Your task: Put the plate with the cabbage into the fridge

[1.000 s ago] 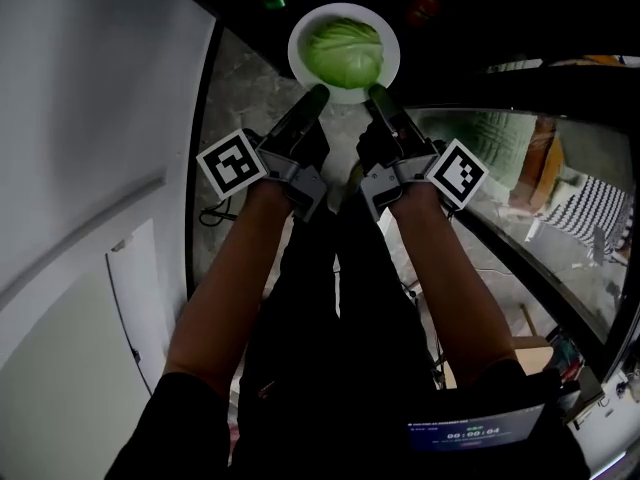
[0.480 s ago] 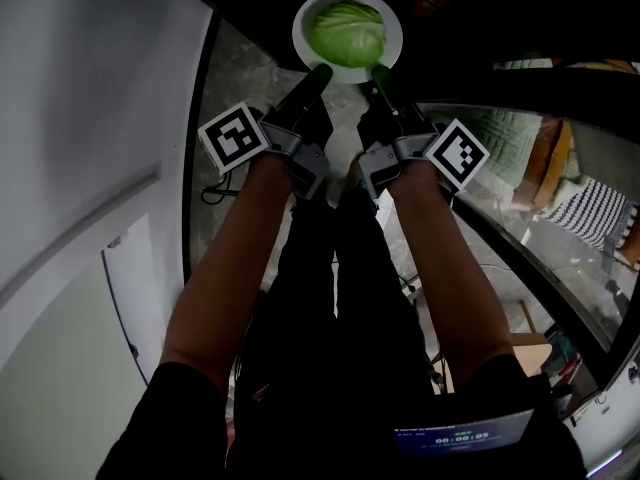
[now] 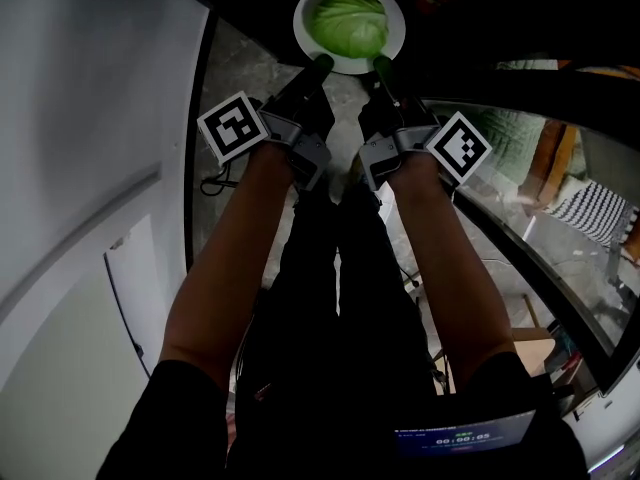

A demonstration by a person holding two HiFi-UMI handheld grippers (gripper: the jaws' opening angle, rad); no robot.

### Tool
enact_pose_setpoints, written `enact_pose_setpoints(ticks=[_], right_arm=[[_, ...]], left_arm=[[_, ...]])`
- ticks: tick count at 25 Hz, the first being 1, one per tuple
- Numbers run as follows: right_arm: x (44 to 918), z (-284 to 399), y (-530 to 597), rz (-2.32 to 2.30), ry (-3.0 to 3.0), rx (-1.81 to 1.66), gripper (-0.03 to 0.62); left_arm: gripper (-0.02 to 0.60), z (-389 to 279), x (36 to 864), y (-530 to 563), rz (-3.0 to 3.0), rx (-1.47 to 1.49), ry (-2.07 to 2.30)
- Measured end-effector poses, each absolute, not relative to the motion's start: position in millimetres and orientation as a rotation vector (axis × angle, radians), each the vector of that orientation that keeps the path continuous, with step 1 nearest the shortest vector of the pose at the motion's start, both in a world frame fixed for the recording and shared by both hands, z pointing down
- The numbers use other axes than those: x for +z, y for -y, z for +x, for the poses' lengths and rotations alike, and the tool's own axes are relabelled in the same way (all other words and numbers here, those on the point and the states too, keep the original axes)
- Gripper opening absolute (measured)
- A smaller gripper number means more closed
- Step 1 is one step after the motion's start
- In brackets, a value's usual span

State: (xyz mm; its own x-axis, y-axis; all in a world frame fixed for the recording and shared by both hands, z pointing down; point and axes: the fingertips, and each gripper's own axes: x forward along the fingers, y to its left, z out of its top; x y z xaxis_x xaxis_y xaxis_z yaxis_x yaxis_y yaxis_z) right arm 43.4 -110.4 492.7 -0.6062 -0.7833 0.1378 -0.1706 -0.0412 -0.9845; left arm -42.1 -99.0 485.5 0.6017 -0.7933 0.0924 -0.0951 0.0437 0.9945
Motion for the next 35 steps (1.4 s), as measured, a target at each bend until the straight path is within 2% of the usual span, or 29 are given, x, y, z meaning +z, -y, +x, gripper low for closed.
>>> enact_pose_setpoints(ticks=[35], right_arm=[[494,49,111,-1.073,-1.666,-1.615,0.014]], left_arm=[[0.017,-55,486,113,1.429,-0.695,0.839]])
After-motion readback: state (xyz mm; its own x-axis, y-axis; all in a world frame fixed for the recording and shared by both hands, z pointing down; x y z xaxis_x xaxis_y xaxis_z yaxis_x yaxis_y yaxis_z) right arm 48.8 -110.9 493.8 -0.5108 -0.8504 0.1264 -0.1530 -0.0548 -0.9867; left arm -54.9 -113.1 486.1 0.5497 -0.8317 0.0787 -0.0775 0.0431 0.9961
